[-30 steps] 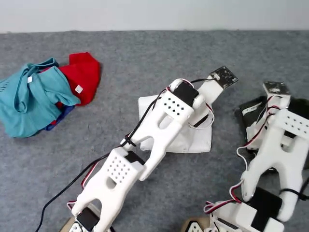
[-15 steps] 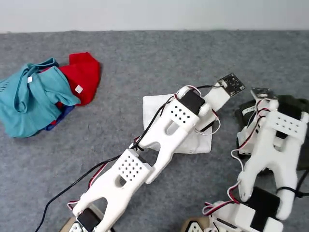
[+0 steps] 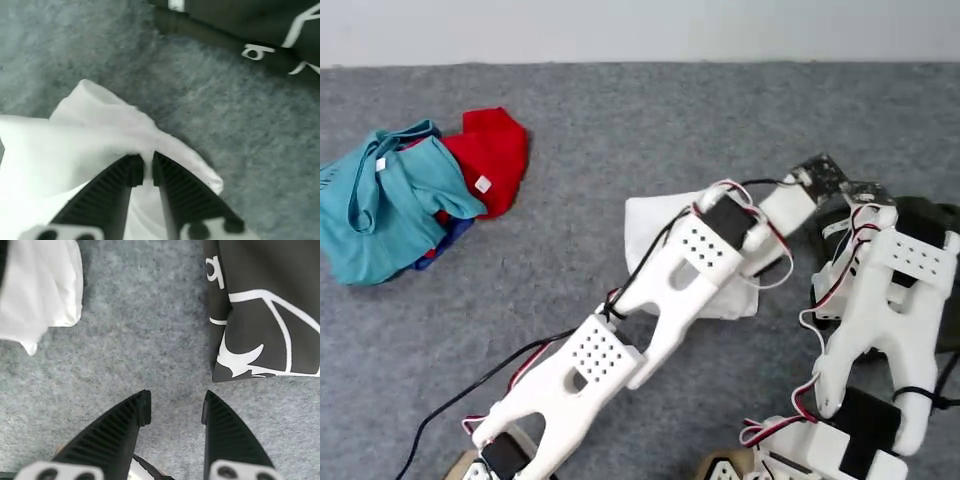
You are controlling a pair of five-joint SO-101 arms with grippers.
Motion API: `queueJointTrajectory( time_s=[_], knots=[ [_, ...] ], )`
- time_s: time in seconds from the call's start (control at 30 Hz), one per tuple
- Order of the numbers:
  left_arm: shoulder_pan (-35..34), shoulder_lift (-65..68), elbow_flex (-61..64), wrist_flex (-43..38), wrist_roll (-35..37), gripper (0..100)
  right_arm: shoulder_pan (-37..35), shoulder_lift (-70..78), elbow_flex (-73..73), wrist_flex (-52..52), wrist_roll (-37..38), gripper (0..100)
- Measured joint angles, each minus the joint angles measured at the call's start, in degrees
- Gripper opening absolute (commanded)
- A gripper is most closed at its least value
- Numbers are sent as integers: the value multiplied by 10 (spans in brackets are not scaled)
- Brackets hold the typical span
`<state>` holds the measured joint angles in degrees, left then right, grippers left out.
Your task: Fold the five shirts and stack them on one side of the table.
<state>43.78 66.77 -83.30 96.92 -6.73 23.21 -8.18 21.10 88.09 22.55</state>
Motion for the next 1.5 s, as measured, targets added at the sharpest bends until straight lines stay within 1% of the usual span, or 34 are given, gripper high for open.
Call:
queueJointTrajectory(
  time_s=[0.07,0.1,0.33,0.43,0.57,0.73,0.83,1.03,1.17,1.5],
  knots=[
    [3,0,0,0,0,171,9,0,0,0,-1,183],
    [3,0,0,0,0,177,15,0,0,0,-1,183],
    [1,0,0,1,0,177,22,0,0,0,-1,183],
    [-7,0,-34,5,0,177,22,0,0,0,-3,183],
    [-63,-21,-84,22,0,177,22,0,0,0,-3,183],
    [-179,-30,-63,25,0,177,22,0,0,0,-3,183],
    [-221,-1,-48,25,0,177,22,0,0,0,-3,183],
    [-242,57,-45,25,0,177,22,0,0,0,-3,183],
    [-248,66,-45,25,0,177,22,0,0,0,-3,183],
    [-310,115,-41,24,3,177,22,0,0,0,-3,183]
  ],
)
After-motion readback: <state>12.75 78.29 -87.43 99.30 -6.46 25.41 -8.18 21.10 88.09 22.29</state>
